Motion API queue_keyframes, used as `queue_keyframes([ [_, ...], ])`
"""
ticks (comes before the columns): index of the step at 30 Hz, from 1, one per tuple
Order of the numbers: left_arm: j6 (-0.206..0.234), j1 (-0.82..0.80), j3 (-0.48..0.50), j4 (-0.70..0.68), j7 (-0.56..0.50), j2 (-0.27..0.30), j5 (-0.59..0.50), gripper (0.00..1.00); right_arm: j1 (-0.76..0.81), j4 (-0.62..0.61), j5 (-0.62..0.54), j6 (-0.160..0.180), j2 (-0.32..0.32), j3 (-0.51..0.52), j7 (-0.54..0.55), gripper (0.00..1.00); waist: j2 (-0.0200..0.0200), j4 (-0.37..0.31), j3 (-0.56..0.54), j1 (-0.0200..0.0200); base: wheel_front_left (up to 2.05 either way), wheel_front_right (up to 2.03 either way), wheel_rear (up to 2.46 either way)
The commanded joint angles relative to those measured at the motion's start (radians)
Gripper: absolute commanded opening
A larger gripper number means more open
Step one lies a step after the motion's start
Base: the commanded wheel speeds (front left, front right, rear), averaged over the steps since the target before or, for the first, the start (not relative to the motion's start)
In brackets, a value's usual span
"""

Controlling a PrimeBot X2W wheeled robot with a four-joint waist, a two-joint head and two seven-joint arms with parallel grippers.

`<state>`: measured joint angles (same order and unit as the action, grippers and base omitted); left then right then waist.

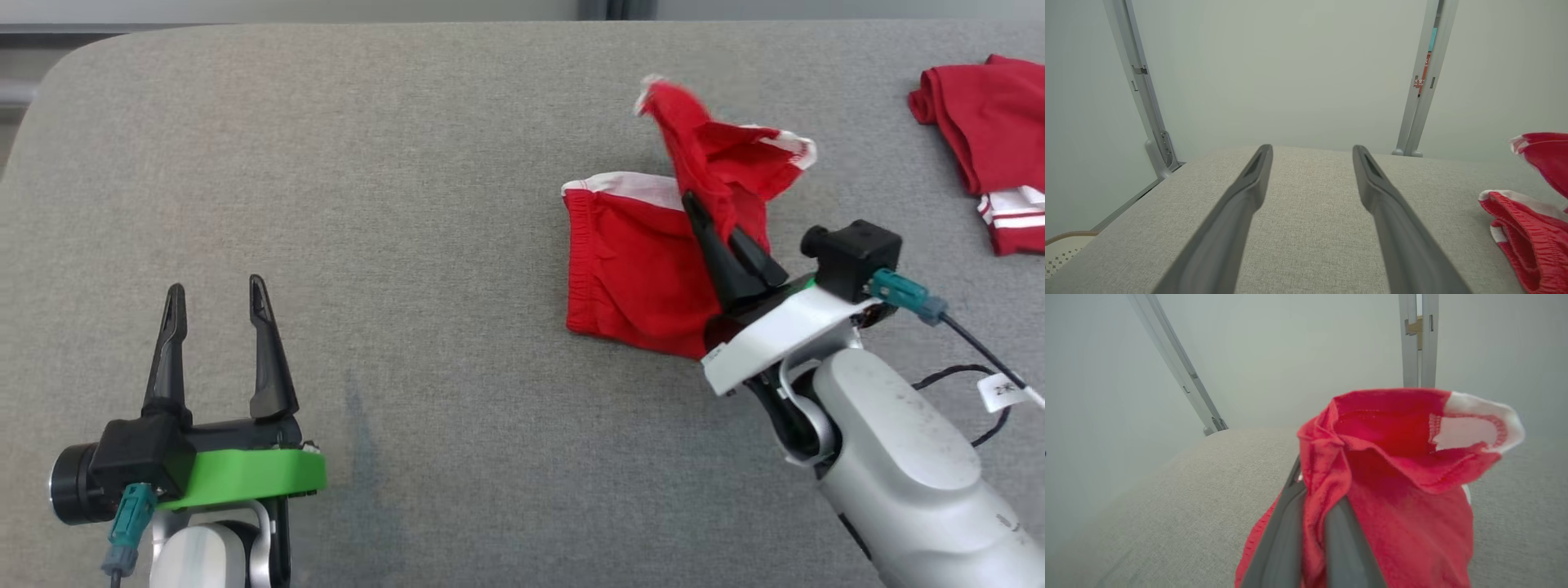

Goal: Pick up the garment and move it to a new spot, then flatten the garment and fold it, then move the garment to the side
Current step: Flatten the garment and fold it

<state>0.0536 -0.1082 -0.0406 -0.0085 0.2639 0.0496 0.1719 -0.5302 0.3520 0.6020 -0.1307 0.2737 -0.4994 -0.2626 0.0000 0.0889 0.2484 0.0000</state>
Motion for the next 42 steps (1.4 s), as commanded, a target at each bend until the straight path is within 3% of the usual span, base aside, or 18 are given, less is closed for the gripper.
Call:
queue_keyframes([
  [1,0.005,-0.01,-0.004,0.003,0.0,0.003,0.006,1.0,-0.011,0.031,-0.003,0.0,-0.013,-0.023,0.002,0.0,0.0,0.032,0.011,0.0,0.0,0.0,0.0],
  [9,0.02,-0.032,-0.028,0.001,0.0,0.002,0.024,1.0,-0.023,0.157,0.01,0.0,-0.083,-0.135,-0.002,0.0,0.0,0.069,0.038,0.0,0.0,0.0,0.0],
  [10,0.024,-0.034,-0.029,0.0,0.0,0.002,0.026,1.0,-0.024,0.165,0.002,0.0,-0.086,-0.146,-0.002,0.38,0.0,0.069,0.04,0.0,0.0,0.0,0.0],
  [11,0.027,-0.034,-0.03,0.0,0.0,0.002,0.028,1.0,-0.025,0.166,-0.006,0.0,-0.089,-0.155,-0.002,1.0,0.0,0.069,0.043,0.0,0.0,0.0,0.0],
  [16,0.029,-0.031,-0.028,-0.001,0.0,0.002,0.026,1.0,0.007,0.086,-0.039,0.0,-0.067,-0.127,-0.003,1.0,0.0,0.058,0.046,0.0,0.0,0.0,0.0],
  [23,0.021,-0.021,-0.013,-0.003,0.0,0.002,0.015,1.0,0.096,-0.103,-0.097,0.0,0.005,0.096,-0.002,1.0,0.0,0.038,0.041,0.0,0.0,0.0,0.0],
  [31,0.019,-0.035,-0.025,-0.004,0.0,0.002,0.016,1.0,0.103,0.007,-0.127,0.0,0.026,0.236,-0.002,1.0,0.0,0.046,0.055,0.0,0.0,0.0,0.0],
  [32,0.02,-0.038,-0.027,-0.004,0.0,0.002,0.017,1.0,0.098,0.031,-0.129,0.0,0.025,0.235,-0.002,0.42,0.0,0.049,0.058,0.0,0.0,0.0,0.0],
  [33,0.021,-0.04,-0.029,-0.004,0.0,0.002,0.018,1.0,0.086,0.053,-0.133,0.0,0.023,0.233,-0.003,0.0,0.0,0.052,0.061,0.0,0.0,0.0,0.0],
  [42,0.028,-0.05,-0.042,-0.003,0.0,0.002,0.024,1.0,-0.022,0.219,-0.146,0.0,-0.021,0.187,-0.003,0.0,0.0,0.083,0.089,0.0,0.0,0.0,0.0],
])
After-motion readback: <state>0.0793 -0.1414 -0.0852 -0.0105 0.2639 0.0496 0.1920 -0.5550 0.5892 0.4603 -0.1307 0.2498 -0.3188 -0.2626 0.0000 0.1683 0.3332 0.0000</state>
